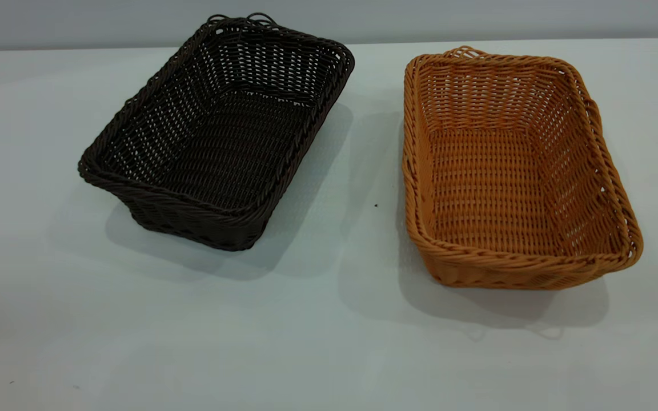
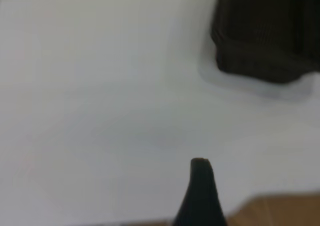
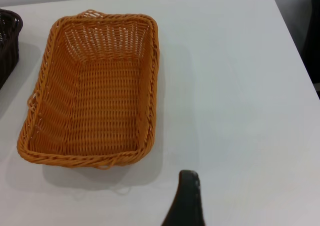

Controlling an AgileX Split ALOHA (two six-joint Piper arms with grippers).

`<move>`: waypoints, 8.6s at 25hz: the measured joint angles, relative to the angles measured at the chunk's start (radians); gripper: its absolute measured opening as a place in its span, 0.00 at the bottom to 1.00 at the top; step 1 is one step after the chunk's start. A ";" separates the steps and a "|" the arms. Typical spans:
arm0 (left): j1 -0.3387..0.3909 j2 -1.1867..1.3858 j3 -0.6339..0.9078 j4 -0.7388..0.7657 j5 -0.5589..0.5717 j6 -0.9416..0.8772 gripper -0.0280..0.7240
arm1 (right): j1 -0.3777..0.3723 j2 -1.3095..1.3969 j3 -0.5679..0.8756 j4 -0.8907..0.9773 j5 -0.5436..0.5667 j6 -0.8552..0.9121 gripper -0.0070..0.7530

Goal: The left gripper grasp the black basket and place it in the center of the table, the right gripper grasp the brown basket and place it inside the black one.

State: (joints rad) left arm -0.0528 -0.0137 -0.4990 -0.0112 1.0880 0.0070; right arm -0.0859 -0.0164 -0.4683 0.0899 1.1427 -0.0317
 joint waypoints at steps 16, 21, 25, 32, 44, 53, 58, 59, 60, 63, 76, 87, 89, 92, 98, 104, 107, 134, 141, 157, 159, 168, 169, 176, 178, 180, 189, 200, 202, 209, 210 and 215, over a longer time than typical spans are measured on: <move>0.000 0.839 -0.142 -0.123 -0.540 0.091 0.74 | 0.000 0.000 0.000 0.000 0.000 0.000 0.78; -0.003 1.108 -0.269 -0.182 -0.620 0.173 0.74 | 0.000 0.000 0.000 0.000 0.000 0.000 0.78; -0.028 1.309 -0.379 -0.204 -0.675 0.225 0.74 | 0.000 0.000 0.000 -0.001 0.000 0.021 0.78; -0.099 1.623 -0.520 -0.206 -0.766 0.275 0.74 | 0.000 0.000 0.000 -0.012 0.000 0.064 0.78; -0.112 2.017 -0.763 -0.207 -0.806 0.283 0.74 | 0.000 0.285 -0.013 -0.011 -0.023 0.075 0.78; -0.114 2.231 -0.923 -0.210 -0.802 0.283 0.74 | 0.000 0.576 -0.030 0.120 -0.096 0.075 0.78; -0.145 2.324 -0.999 -0.210 -0.796 0.283 0.74 | 0.000 0.729 -0.030 0.221 -0.137 0.075 0.78; -0.151 2.338 -1.010 -0.210 -0.796 0.283 0.73 | 0.000 0.757 -0.030 0.244 -0.143 0.075 0.78; -0.158 2.352 -1.017 -0.210 -0.796 0.283 0.71 | 0.000 0.792 -0.031 0.269 -0.149 0.075 0.78; -0.163 2.384 -1.028 -0.210 -0.799 0.303 0.60 | 0.000 0.905 -0.033 0.363 -0.155 0.074 0.78; -0.162 2.394 -1.157 -0.211 -0.763 0.415 0.14 | 0.000 1.526 -0.042 0.882 -0.289 -0.031 0.78; -0.161 2.363 -1.249 -0.200 -0.751 0.422 0.14 | 0.014 1.934 -0.056 1.317 -0.425 -0.289 0.78; -0.161 2.363 -1.249 -0.200 -0.748 0.422 0.14 | 0.036 1.994 -0.074 1.367 -0.437 -0.334 0.78; -0.161 2.363 -1.249 -0.200 -0.748 0.422 0.14 | 0.077 2.077 -0.125 1.403 -0.454 -0.401 0.78; -0.161 2.363 -1.249 -0.199 -0.738 0.422 0.14 | 0.088 2.180 -0.186 1.411 -0.539 -0.457 0.67; -0.161 2.363 -1.249 -0.199 -0.733 0.463 0.14 | 0.076 2.186 -0.206 1.433 -0.568 -0.502 0.15; -0.159 2.363 -1.250 -0.197 -0.739 0.534 0.14 | 0.036 2.186 -0.227 1.411 -0.550 -0.552 0.12; -0.470 2.410 -1.255 -0.444 -0.475 1.506 0.24 | -0.393 1.978 -0.721 0.781 -0.196 -0.527 0.11; -0.468 2.390 -1.256 -0.439 -0.550 1.354 0.70 | -0.380 1.925 -0.721 0.765 -0.154 -0.526 0.11; -0.168 2.189 -1.257 -0.205 -0.435 0.673 0.81 | 0.140 1.879 -0.721 0.560 -0.080 -0.379 0.11; -0.155 2.189 -1.257 -0.197 -0.413 0.673 0.81 | 0.201 1.883 -0.721 0.558 -0.106 -0.369 0.11; -0.148 2.189 -1.257 -0.176 -0.370 0.673 0.81 | 0.316 2.077 -0.858 0.528 -0.097 -0.301 0.11; -0.148 2.189 -1.257 -0.176 -0.369 0.673 0.81 | 0.316 2.100 -0.879 0.512 -0.089 -0.284 0.11; -0.148 2.189 -1.257 -0.176 -0.362 0.673 0.81 | 0.316 2.199 -0.972 0.436 -0.065 -0.212 0.12; -0.148 2.189 -1.257 -0.176 -0.362 0.673 0.81 | 0.316 2.206 -0.979 0.432 -0.065 -0.212 0.15; -0.148 2.189 -1.257 -0.176 -0.362 0.673 0.81 | 0.316 2.207 -0.980 0.435 -0.065 -0.219 0.22; -0.148 2.189 -1.257 -0.157 -0.362 0.673 0.81 | 0.316 2.207 -0.984 0.424 -0.065 -0.269 0.76; -0.148 1.945 -1.289 -0.153 -0.265 0.588 0.81 | 0.315 1.890 -1.096 0.382 0.007 -0.255 0.76; -0.148 1.872 -1.289 -0.150 -0.191 0.545 0.81 | 0.315 1.790 -1.097 0.405 0.021 -0.256 0.75; -0.140 1.605 -1.290 -0.119 0.054 0.366 0.81 | 0.315 1.433 -1.098 0.420 0.099 -0.266 0.75; -0.139 1.575 -1.291 -0.108 0.074 0.332 0.81 | 0.315 1.394 -1.097 0.421 0.102 -0.266 0.75; -0.139 1.432 -1.295 -0.070 0.078 0.204 0.81 | 0.315 1.175 -1.024 0.422 0.111 -0.267 0.75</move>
State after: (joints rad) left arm -0.1914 1.4181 -1.7942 -0.0813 1.1661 0.2111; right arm 0.2290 1.1591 -1.4921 0.5122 1.2541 -0.2990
